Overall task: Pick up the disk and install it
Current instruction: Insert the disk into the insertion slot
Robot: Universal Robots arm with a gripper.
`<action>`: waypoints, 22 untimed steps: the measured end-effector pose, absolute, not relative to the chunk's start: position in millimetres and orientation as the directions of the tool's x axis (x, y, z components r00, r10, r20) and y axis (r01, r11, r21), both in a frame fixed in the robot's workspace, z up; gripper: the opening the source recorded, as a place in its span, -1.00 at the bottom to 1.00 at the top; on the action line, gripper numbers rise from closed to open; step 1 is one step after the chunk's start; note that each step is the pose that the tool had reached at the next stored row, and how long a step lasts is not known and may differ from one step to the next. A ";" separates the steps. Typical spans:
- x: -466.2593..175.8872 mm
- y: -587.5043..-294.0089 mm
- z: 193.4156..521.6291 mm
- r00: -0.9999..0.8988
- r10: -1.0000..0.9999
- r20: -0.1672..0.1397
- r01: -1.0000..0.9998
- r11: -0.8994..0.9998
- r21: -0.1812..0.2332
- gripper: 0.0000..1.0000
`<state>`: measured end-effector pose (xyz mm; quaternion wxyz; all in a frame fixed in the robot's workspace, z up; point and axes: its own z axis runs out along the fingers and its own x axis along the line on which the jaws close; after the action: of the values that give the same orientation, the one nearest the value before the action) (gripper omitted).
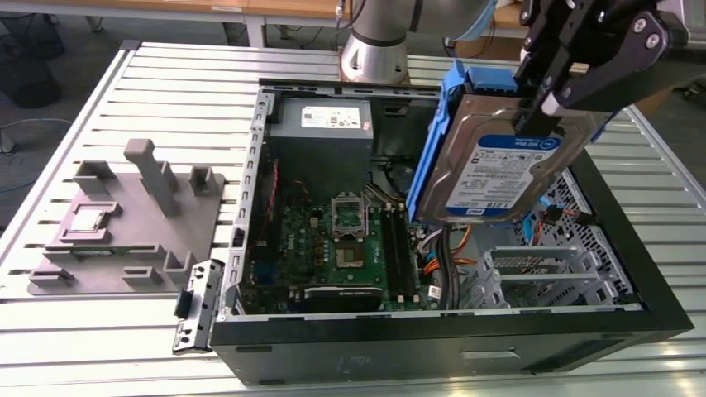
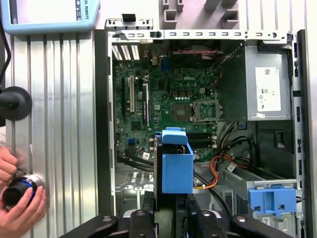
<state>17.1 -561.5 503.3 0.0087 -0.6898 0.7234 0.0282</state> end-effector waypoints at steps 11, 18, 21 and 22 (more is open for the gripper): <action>23.1 -577.0 502.9 -0.048 -0.998 -0.051 -0.998 0.047 0.029 -0.30; 46.1 -578.5 502.7 -0.048 -0.998 -0.052 -0.998 0.047 0.030 -0.30; 58.2 -578.7 502.7 -0.048 -0.997 -0.051 -0.998 0.047 0.030 -0.30; 62.4 -578.7 502.6 -0.048 -0.998 -0.052 -0.998 0.047 0.030 -0.30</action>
<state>62.4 -578.7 502.6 0.0082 -0.6898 0.7234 0.0288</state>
